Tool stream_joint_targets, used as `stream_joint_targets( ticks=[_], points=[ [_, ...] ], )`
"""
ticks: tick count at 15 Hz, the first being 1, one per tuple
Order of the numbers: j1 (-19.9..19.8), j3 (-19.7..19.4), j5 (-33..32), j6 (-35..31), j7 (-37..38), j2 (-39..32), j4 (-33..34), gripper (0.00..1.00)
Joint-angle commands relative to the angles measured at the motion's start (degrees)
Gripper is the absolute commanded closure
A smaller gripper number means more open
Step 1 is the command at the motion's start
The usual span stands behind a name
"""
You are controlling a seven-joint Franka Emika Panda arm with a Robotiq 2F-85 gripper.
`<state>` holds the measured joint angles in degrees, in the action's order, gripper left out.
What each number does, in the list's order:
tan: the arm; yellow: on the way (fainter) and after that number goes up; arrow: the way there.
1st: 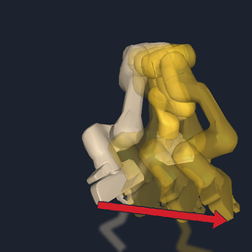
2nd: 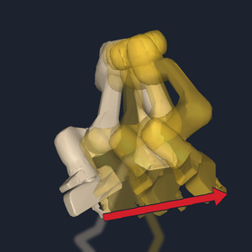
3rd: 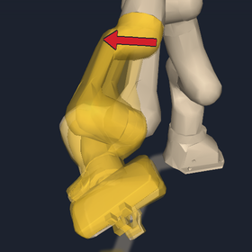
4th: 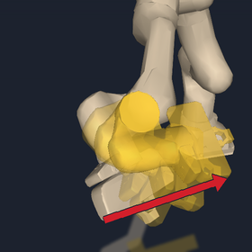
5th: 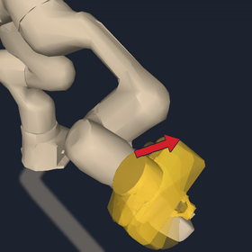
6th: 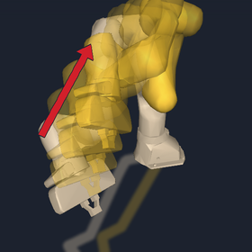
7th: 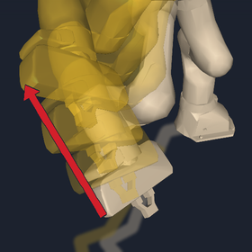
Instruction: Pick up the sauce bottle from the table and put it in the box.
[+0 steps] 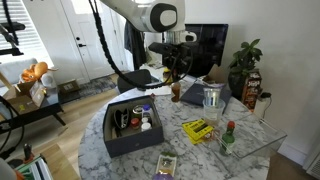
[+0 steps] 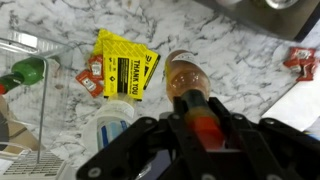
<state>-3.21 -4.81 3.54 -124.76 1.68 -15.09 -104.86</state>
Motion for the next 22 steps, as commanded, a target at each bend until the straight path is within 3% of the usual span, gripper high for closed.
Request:
stream_joint_targets(
  ticks=[1,4,8,9,11,12,18,20,22],
  points=[
    [-2.1,1.0,3.7,4.7,-8.2,13.2,-13.0,0.92],
    [-1.6,0.5,6.6,7.2,-12.6,21.0,-22.3,0.92],
    [-0.7,-1.0,16.9,10.8,-21.1,25.3,-28.6,0.92],
    [-0.8,-0.3,12.1,9.4,-16.8,21.4,-24.9,0.69],
    [-0.6,-0.6,14.8,9.8,-19.1,23.0,-27.0,0.69],
    [-0.6,-0.7,15.1,9.8,-19.5,23.4,-27.4,0.92],
    [0.5,2.3,5.3,4.1,-12.5,23.2,-29.2,0.92],
    [1.1,2.9,2.6,1.3,-14.0,24.0,-30.7,0.92],
    [1.8,2.5,5.1,-2.0,-18.3,24.7,-32.4,0.92]
  ],
)
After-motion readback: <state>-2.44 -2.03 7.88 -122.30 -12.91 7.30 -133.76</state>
